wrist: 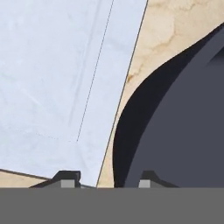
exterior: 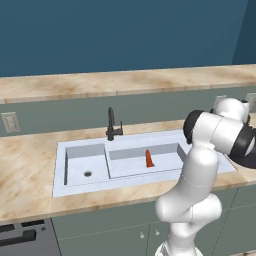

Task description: Dump the carrot from the pot into the sink. Then turn on the water and wash the carrot. Then turn off the water and put the carrot back in the pot.

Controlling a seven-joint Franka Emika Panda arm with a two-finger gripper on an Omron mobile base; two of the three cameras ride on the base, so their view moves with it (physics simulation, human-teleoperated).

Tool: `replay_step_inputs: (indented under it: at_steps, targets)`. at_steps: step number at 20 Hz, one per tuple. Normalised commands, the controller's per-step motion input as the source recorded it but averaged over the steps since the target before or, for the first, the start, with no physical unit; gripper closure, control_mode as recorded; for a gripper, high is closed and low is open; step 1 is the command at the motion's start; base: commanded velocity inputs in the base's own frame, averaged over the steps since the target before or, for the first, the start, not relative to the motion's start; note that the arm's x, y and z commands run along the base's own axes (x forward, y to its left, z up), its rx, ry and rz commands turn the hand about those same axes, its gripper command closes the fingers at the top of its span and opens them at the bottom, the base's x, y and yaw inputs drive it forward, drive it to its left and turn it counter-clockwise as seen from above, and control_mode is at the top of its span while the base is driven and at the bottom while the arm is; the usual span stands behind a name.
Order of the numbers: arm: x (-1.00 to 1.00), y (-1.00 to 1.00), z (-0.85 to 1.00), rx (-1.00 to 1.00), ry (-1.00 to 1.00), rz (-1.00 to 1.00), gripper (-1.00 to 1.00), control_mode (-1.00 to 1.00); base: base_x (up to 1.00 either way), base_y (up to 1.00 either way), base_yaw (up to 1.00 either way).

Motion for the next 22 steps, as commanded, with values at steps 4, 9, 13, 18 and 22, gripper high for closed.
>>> replay_step_inputs:
  at_steps: [4, 9, 13, 18, 22]
  targets:
    - [-0.23, 0.15, 0.13, 0.03, 0.0, 0.04, -1.0, -1.0, 0.0, 0.0, 0.0]
    - [-0.22, 0.33, 0.33, 0.0, -0.05, 0.01, -1.0, -1.0, 0.0, 0.0, 0.0]
    - [-0.17, 0.54, 0.57, -0.08, -0.12, 0.0, -1.0, -1.0, 0.0, 0.0, 0.0]
    - [-0.36, 0.75, 0.95, -0.14, -0.21, 0.0, -1.0, -1.0, 0.0, 0.0, 0.0]
    - [-0.52, 0.88, 0.81, -0.1, -0.19, 0.0, -1.0, -1.0, 0.0, 0.0, 0.0]
